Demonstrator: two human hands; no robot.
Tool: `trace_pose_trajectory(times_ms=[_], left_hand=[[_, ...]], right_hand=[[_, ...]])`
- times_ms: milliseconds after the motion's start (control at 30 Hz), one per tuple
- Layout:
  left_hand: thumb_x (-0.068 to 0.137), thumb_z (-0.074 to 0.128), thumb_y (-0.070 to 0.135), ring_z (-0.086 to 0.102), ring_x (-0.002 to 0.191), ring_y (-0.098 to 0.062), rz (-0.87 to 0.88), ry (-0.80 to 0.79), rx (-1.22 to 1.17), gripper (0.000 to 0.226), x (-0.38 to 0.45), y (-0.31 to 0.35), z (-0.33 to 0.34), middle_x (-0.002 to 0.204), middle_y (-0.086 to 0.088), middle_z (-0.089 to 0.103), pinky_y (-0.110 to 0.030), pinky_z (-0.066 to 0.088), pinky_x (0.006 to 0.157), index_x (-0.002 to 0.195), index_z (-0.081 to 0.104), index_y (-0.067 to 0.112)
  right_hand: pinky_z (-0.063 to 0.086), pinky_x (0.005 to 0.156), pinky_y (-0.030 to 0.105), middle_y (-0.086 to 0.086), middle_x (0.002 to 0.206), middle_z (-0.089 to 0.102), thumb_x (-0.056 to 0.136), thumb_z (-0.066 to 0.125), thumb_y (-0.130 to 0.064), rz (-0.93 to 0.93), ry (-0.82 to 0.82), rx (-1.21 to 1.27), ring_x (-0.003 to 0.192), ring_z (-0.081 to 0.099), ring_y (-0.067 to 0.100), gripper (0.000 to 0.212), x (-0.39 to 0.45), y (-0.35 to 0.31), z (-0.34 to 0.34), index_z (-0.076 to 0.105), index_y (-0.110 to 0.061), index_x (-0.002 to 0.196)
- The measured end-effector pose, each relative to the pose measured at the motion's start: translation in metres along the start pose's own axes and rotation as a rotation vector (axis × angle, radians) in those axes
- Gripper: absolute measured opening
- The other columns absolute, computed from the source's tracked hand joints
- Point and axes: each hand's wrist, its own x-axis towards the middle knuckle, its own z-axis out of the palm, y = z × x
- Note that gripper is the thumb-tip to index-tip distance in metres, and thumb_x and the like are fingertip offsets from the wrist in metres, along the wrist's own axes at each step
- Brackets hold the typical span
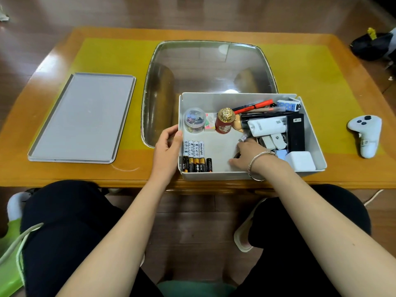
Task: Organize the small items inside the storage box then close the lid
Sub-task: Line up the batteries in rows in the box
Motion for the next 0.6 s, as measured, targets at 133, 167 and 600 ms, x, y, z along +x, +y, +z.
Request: trace_pose_trajectory(times_ms=[133, 167, 600], left_hand=[[0.097, 0.051, 0.031, 0.058, 0.096, 0.008, -0.005, -0.006, 0.003, 0.023, 0.0, 0.0, 0.0, 0.106, 0.019, 0.061, -0.009, 0.048, 0.071, 0.119, 0.055, 0.024], [0.097, 0.051, 0.031, 0.058, 0.096, 0.008, -0.004, -0.008, 0.003, 0.023, 0.0, 0.0, 0.0, 0.105, 0.019, 0.061, -0.009, 0.048, 0.071, 0.118, 0.055, 0.024], [0.098, 0.05, 0.028, 0.057, 0.091, 0.014, 0.012, -0.014, 0.0, 0.02, 0.0, 0.0, 0.0, 0.104, 0.019, 0.06, -0.007, 0.047, 0.069, 0.116, 0.054, 0.023]], right_hand=[[0.045, 0.086, 0.036, 0.016, 0.125, 0.049, 0.087, 0.058, -0.036, -0.035, 0.027, 0.002, 0.109, 0.053, 0.031, 0.051, 0.0, 0.001, 0.0, 0.044, -0.01, 0.128], [0.044, 0.083, 0.035, 0.017, 0.126, 0.048, 0.087, 0.058, -0.033, -0.028, 0.047, 0.015, 0.109, 0.053, 0.032, 0.052, 0.001, 0.001, 0.0, 0.039, -0.011, 0.131], [0.045, 0.083, 0.034, 0.011, 0.129, 0.044, 0.089, 0.05, -0.038, -0.051, 0.047, -0.116, 0.109, 0.052, 0.027, 0.049, 0.007, 0.001, 0.004, 0.046, -0.011, 0.13]])
